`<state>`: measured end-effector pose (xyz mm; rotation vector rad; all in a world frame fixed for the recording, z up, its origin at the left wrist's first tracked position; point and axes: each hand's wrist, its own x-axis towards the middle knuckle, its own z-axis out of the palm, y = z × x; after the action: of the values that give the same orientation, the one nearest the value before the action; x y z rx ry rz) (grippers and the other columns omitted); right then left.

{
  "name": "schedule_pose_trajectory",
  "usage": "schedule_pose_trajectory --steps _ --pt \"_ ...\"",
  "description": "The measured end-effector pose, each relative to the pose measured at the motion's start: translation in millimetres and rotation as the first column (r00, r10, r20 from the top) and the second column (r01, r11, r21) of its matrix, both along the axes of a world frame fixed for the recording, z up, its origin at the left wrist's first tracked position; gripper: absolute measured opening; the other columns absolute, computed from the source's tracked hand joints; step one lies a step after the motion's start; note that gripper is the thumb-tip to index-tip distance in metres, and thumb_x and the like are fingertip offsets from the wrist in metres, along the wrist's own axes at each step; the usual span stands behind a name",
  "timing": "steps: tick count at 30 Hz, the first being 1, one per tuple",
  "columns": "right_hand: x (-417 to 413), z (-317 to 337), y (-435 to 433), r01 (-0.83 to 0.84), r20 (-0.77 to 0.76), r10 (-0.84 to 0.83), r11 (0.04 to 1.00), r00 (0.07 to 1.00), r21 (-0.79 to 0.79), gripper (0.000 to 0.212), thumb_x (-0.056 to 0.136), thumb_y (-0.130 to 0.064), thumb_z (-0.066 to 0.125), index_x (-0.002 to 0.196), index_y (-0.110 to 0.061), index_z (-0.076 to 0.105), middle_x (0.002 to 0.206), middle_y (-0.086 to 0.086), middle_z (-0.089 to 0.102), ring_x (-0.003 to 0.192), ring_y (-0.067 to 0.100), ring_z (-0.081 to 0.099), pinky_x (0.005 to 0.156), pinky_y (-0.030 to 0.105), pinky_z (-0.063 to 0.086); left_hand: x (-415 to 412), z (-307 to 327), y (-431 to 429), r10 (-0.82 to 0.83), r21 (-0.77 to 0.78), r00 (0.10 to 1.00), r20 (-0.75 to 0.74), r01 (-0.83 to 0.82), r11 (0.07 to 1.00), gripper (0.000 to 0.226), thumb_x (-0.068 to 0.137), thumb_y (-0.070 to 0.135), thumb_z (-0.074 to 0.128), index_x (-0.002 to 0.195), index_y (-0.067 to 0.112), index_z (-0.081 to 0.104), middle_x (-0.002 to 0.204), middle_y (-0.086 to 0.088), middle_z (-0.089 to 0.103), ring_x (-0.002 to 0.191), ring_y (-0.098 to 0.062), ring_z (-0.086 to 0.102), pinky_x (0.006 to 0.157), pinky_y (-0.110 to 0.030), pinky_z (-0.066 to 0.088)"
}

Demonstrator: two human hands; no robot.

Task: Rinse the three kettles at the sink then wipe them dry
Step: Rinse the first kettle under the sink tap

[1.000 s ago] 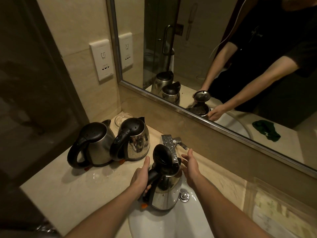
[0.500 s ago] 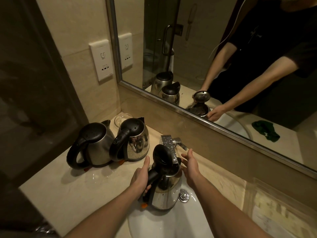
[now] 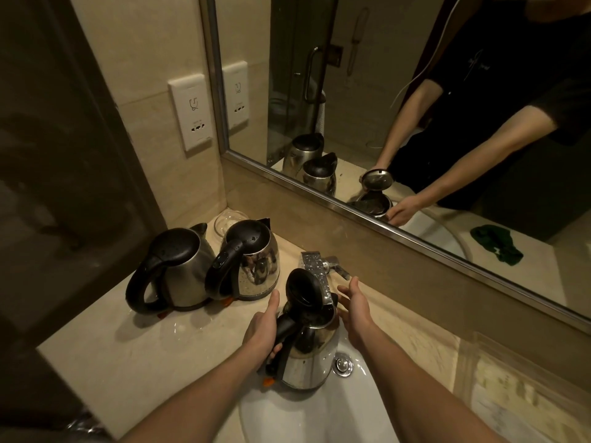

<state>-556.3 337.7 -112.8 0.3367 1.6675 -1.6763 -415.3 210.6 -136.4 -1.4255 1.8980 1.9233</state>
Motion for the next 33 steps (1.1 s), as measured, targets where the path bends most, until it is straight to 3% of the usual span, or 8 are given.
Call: schedule_pose_trajectory --steps 15,28,33 --pt "1.3 2.2 -0.3 0.000 -0.009 0.000 1.000 1.000 0.013 0.061 0.096 -0.062 0.031 0.117 -0.010 0.056 0.123 0.009 0.056 0.116 0.031 0.052 0.089 0.040 0.039 0.5 -1.4 0.4 0.010 0.009 1.000 0.003 -0.010 1.000 0.084 0.085 0.086 0.021 0.063 0.012 0.054 0.047 -0.004 0.049 0.036 -0.016 0.046 0.045 -0.024 0.040" --pt "2.5 5.5 0.0 0.000 0.005 0.000 1.000 1.000 0.024 0.064 0.095 -0.063 0.031 0.121 -0.010 0.056 0.124 0.009 0.056 0.120 0.033 0.050 0.089 0.041 0.039 0.3 -1.1 0.2 0.039 0.023 0.999 -0.007 -0.039 0.999 0.086 0.083 0.088 0.025 0.076 0.011 0.060 0.054 -0.005 0.054 0.041 -0.018 0.051 0.044 -0.024 0.040" --pt "2.9 6.0 0.3 0.005 -0.003 -0.005 1.000 1.000 0.016 0.064 0.096 -0.063 0.031 0.120 -0.009 0.055 0.123 0.011 0.057 0.118 0.033 0.052 0.087 0.040 0.040 1.2 1.1 1.1 0.015 0.018 1.000 -0.011 -0.015 1.000 0.085 0.084 0.087 0.023 0.072 0.011 0.056 0.048 -0.004 0.051 0.037 -0.016 0.047 0.043 -0.024 0.039"
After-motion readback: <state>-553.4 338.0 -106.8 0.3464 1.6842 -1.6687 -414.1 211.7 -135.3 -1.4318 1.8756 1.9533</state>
